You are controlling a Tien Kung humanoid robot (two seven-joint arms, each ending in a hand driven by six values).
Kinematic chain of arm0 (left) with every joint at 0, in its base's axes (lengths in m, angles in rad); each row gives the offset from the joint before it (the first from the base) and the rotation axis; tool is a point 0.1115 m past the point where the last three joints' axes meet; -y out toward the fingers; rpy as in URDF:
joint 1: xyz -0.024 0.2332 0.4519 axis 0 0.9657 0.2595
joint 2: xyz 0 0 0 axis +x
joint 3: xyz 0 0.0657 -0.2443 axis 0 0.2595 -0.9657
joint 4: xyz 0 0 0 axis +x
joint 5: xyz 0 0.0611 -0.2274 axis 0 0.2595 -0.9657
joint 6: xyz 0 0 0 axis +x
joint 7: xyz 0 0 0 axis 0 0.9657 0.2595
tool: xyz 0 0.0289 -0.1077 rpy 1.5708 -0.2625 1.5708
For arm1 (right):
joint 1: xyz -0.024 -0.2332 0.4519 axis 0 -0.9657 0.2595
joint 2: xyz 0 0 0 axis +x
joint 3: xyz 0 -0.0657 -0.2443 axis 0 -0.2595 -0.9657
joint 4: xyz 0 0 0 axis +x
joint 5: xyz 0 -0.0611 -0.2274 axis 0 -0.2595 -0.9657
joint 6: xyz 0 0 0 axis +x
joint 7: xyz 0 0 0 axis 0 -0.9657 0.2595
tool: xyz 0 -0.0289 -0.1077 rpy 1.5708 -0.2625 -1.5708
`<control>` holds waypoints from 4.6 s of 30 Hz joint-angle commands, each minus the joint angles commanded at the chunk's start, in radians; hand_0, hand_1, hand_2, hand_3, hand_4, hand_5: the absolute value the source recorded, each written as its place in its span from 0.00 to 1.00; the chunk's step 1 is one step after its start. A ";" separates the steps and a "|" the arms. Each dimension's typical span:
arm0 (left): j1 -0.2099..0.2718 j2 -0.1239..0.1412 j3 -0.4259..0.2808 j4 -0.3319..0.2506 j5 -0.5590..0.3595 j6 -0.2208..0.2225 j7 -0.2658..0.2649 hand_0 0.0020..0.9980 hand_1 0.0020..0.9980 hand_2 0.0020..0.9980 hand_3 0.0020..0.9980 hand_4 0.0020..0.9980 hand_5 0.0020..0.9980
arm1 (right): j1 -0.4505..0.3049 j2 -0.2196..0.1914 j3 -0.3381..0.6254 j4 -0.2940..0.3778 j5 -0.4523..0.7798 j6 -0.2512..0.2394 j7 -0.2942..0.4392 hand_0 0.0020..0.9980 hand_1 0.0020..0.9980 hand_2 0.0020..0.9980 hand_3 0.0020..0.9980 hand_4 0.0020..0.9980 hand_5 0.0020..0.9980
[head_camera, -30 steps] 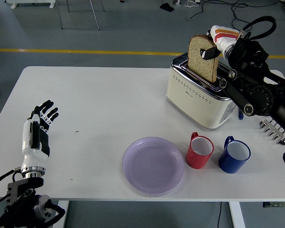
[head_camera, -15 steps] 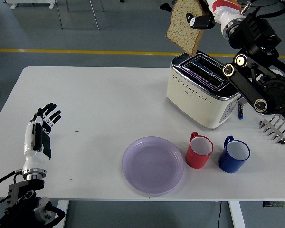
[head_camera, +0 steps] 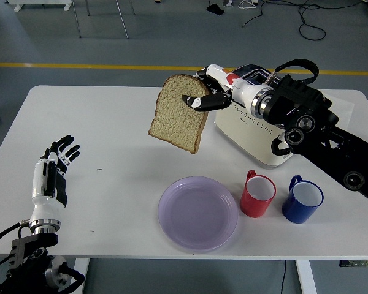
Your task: Push plate across desktop,pick up the break from the machine,place the break in the plate
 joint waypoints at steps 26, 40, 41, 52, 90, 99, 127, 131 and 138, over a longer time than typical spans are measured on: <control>0.004 0.000 -0.003 -0.001 0.005 0.005 0.003 0.76 0.75 0.81 0.73 0.47 0.84 | -0.186 -0.073 -0.248 -0.051 -0.002 -0.053 0.124 0.09 0.14 0.28 0.39 0.18 0.17; 0.000 -0.014 0.006 0.001 0.004 0.017 0.010 0.75 0.75 0.81 0.72 0.46 0.84 | -0.187 0.022 -0.297 -0.183 -0.044 -0.123 0.190 0.14 0.24 0.33 0.42 0.25 0.14; 0.001 -0.013 0.005 0.001 0.004 0.018 0.010 0.75 0.75 0.81 0.72 0.46 0.84 | -0.187 0.024 -0.300 -0.187 -0.062 -0.129 0.198 0.14 0.24 0.33 0.42 0.25 0.14; 0.001 -0.016 0.001 0.001 0.001 0.020 0.008 0.74 0.74 0.80 0.70 0.46 0.85 | -0.189 0.030 -0.316 -0.202 -0.200 -0.119 0.270 0.44 0.53 0.53 0.55 0.47 0.25; 0.004 -0.019 -0.006 0.012 0.001 0.025 -0.016 0.72 0.71 0.78 0.66 0.42 0.82 | -0.172 0.026 -0.283 -0.203 -0.435 -0.108 0.340 0.87 0.83 0.86 0.91 0.76 0.62; 0.003 -0.019 -0.003 0.014 0.004 0.024 -0.017 0.71 0.71 0.77 0.66 0.42 0.81 | -0.173 0.022 -0.268 -0.189 -0.433 -0.135 0.343 0.89 0.84 0.86 0.91 0.75 0.60; 0.001 -0.006 -0.020 0.001 0.007 0.025 -0.021 0.73 0.73 0.78 0.67 0.41 0.80 | -0.278 -0.052 0.079 0.246 -0.095 -0.231 0.485 0.76 0.75 0.73 0.74 0.51 0.31; 0.004 -0.001 -0.027 -0.014 0.005 0.020 -0.012 0.73 0.73 0.79 0.68 0.41 0.78 | -0.306 -0.055 0.210 0.289 0.071 -0.223 0.510 0.76 0.75 0.73 0.73 0.50 0.30; 0.004 0.008 -0.037 -0.049 -0.002 0.014 0.004 0.73 0.73 0.79 0.69 0.41 0.77 | -0.365 -0.063 0.394 0.302 0.325 -0.220 0.511 0.77 0.76 0.75 0.75 0.50 0.32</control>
